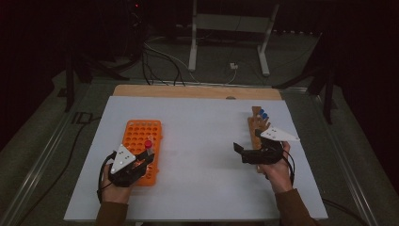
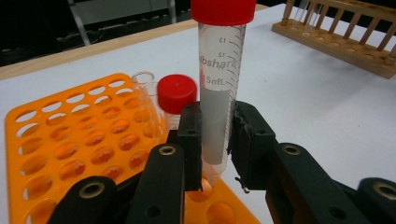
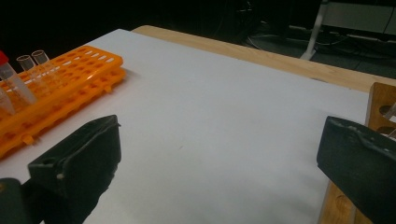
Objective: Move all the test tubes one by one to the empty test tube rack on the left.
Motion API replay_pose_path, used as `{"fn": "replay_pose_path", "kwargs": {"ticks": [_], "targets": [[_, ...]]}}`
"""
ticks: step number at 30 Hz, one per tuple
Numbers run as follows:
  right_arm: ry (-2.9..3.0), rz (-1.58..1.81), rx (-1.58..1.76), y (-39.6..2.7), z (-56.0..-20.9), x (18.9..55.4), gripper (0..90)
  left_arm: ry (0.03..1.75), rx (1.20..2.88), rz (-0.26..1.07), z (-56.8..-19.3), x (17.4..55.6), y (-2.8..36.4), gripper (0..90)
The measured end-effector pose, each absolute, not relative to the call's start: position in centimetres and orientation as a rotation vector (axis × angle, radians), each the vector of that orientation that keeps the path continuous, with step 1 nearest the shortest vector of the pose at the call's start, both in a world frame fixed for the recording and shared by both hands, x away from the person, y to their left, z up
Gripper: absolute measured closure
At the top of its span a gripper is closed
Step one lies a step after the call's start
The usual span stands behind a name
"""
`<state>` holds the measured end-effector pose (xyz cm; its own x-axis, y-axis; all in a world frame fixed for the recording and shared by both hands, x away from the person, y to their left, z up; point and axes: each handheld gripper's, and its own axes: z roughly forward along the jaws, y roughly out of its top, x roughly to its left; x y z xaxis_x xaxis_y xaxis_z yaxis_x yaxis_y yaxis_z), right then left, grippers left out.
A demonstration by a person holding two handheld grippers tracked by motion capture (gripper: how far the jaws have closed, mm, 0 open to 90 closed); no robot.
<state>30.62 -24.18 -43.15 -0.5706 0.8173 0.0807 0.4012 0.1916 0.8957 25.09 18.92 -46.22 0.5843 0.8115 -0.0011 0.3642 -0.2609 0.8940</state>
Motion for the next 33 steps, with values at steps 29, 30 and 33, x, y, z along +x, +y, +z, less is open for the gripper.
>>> {"fn": "replay_pose_path", "kwargs": {"ticks": [29,30,33], "targets": [[2.045,1.347,1.153,-24.7,-43.1,30.7,0.1,1.038,2.028,0.516,-48.5,25.7,18.9,73.3],[2.044,1.347,1.152,-24.7,-43.1,30.7,0.1,1.036,2.026,0.507,-48.5,25.6,18.9,70.6],[2.039,1.349,1.152,-24.8,-43.0,30.7,0.1,1.034,2.009,0.499,-48.4,25.4,19.0,65.8]]}}
